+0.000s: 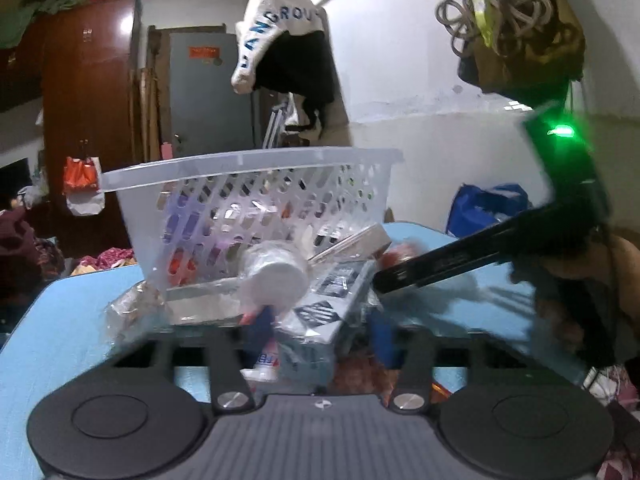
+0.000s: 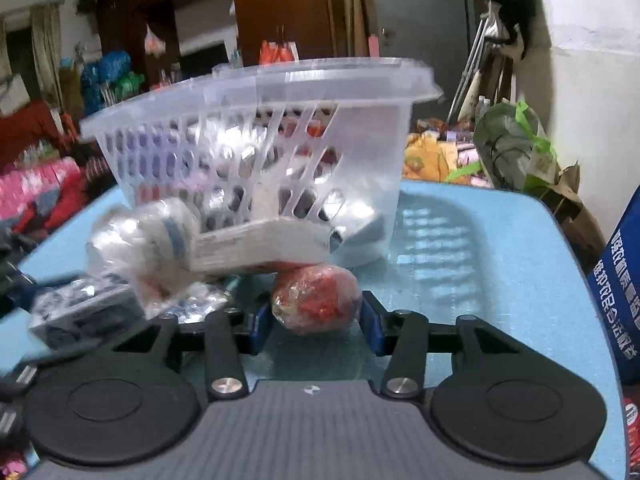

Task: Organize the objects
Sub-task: 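Grasp red candy bag with right gripper while left grasps white-blue box, then drop red candy bag into basket with right gripper while left drops box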

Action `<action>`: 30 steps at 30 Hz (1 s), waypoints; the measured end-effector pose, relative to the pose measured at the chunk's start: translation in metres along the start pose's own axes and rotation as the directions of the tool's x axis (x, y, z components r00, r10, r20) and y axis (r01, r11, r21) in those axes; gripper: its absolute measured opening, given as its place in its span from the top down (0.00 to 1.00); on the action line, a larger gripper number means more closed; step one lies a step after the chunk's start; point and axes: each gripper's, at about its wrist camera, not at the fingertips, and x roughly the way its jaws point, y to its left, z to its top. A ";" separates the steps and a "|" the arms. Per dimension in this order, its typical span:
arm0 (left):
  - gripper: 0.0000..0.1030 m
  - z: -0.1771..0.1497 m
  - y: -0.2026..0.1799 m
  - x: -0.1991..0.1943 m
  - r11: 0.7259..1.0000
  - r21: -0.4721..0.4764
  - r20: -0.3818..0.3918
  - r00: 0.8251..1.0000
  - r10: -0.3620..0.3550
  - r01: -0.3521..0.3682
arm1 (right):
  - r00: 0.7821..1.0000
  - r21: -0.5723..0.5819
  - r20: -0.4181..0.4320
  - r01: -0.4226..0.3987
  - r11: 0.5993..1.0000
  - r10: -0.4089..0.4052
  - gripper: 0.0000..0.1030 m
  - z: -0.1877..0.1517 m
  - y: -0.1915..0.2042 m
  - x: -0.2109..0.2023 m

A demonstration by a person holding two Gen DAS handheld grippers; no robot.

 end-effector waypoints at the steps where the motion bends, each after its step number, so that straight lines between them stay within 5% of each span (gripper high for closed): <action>1: 0.59 -0.001 0.003 -0.002 1.000 -0.018 0.011 1.000 -0.010 0.010 | 1.000 0.003 0.028 0.002 1.000 -0.002 0.52 -0.003 -0.002 -0.007; 13: 0.61 -0.008 0.028 -0.022 0.995 -0.075 0.186 0.981 -0.057 0.072 | 0.982 -0.060 0.181 0.064 0.996 -0.052 0.52 -0.027 0.010 -0.037; 30: 0.61 -0.011 0.037 -0.025 0.987 -0.134 0.222 0.974 -0.052 0.083 | 0.924 -0.107 0.383 0.056 0.993 -0.011 0.52 -0.043 0.018 -0.062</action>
